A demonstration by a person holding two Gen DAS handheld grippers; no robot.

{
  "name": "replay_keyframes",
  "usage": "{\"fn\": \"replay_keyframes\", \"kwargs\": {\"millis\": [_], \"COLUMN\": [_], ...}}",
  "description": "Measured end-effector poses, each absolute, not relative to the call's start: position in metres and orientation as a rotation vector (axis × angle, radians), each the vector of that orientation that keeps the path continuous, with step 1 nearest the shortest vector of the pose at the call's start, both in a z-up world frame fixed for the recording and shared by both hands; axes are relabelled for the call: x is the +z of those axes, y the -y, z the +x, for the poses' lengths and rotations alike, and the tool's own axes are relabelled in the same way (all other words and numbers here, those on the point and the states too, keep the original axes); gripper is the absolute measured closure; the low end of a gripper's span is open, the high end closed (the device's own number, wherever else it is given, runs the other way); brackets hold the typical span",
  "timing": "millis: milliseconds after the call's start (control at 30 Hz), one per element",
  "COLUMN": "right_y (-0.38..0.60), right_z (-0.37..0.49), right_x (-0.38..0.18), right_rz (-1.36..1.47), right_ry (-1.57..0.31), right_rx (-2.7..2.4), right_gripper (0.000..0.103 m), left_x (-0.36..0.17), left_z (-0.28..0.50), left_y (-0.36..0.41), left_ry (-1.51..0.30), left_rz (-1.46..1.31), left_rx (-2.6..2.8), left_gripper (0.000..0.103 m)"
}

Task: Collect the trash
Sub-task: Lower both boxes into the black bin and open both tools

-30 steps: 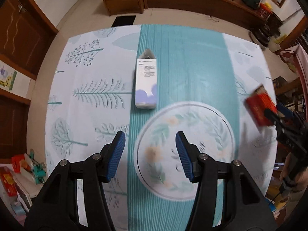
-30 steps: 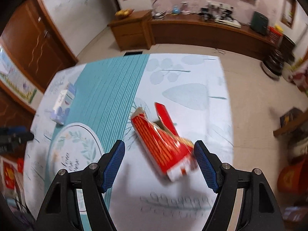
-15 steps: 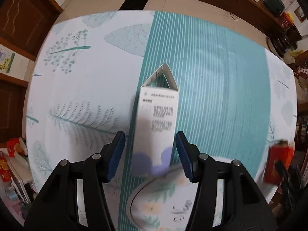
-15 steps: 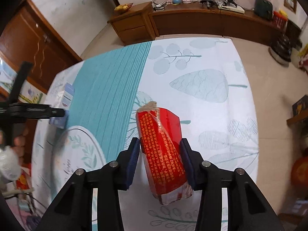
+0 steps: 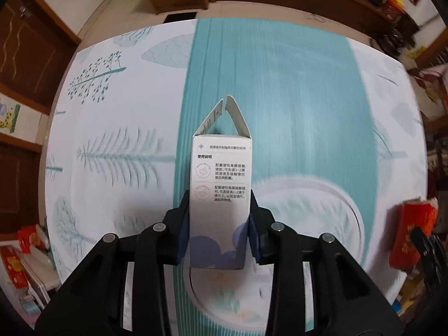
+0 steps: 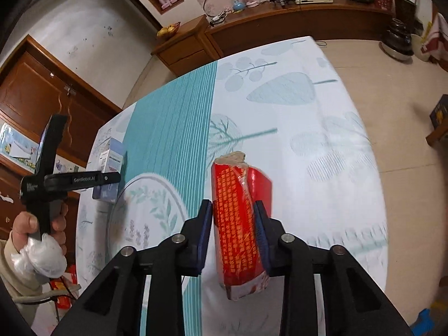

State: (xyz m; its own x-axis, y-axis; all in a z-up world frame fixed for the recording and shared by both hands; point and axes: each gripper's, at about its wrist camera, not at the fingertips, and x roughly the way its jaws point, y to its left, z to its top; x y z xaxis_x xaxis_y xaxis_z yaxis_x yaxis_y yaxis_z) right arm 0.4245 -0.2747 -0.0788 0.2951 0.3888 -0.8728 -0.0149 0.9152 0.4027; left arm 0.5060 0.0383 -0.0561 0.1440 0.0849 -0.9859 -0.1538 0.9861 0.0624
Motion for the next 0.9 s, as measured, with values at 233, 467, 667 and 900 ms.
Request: {"fn": "replay_keyframes", "kwargs": {"millis": [233,467,667,900], "right_y": [0.273,0.244,0.199,0.152], "right_z": [0.335,0.224,0.119,0.015], "right_x": [-0.045,0.000,0.038,0.069], "right_rz": [0.357,0.417,0.427,0.419], "right_ry": [-1.222,-1.176,-1.143,-1.120], "right_rx": [0.209,0.184,0.167,0.149], "right_gripper": [0.079,0.079,0.079,0.079], "left_x": [0.000,0.056,0.081,0.087], "left_z": [0.407,0.286,0.180,0.075], "left_y": [-0.012,0.006,0.003,-0.015], "left_ry": [-1.344,-1.279,-1.244,-1.247], "left_rz": [0.030,0.064,0.126,0.145], "left_rx": [0.001,-0.182,-0.302,-0.397], "left_gripper": [0.072,0.072,0.072,0.072]}}
